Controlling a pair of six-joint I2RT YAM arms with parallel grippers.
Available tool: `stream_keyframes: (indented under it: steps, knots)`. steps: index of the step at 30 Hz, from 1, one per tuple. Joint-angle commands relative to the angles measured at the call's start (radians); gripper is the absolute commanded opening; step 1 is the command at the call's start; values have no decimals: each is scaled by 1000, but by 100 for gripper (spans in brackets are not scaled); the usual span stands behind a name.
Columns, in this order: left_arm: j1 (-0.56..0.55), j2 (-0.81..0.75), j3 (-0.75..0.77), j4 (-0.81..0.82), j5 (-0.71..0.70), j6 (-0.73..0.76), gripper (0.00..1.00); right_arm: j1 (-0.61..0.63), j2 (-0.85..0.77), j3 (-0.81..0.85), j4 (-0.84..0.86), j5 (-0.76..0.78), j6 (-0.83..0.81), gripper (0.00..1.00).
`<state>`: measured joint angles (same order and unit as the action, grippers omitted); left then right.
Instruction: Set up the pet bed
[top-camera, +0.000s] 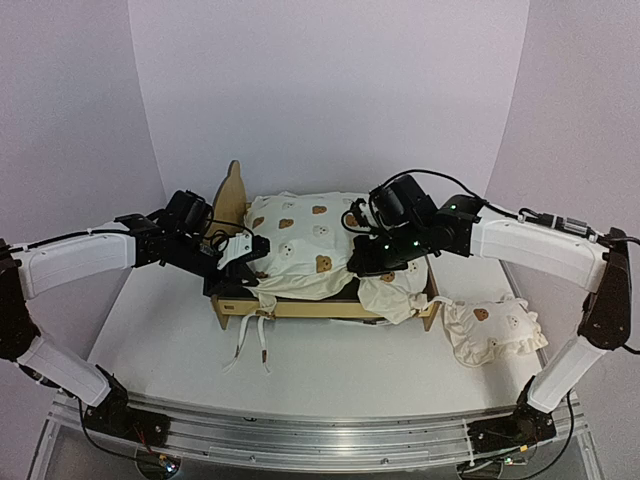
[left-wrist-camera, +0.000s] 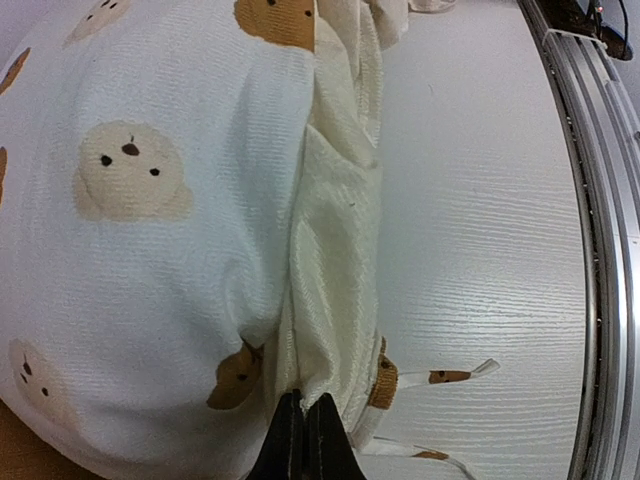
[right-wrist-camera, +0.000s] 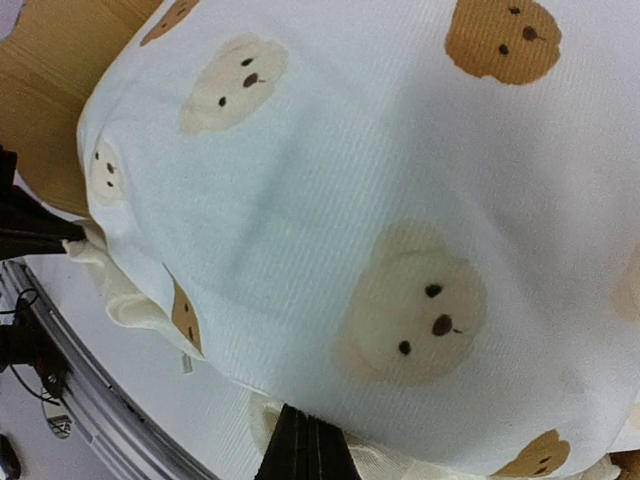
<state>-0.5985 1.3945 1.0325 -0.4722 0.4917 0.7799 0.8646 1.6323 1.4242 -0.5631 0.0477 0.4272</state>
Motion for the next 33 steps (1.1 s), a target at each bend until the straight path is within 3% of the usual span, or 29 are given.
stream_keyframes:
  steps: [1,5,10,13,18,23,31,33]
  knots:
    - [19,-37,13,8,-32,-5,0,-10,-43,3,-17,-188,-13,0]
    - [18,-47,-8,-52,23,74,0,-11,20,-4,-75,-315,17,3]
    - [14,-43,-40,-275,98,305,0,-11,81,42,-236,-254,18,35]
    - [10,-38,-60,-328,73,362,7,-12,33,31,-248,-137,4,43]
    - [8,-37,-61,-321,41,403,16,-44,-67,-10,-282,80,24,48]
    - [5,-43,-5,-307,98,370,27,-117,-122,-29,-302,244,49,50]
    - [4,-66,85,-286,193,283,48,-347,-47,32,-315,274,-38,53]
    - [4,-71,117,-228,191,153,55,-423,-1,72,-315,246,-54,53]
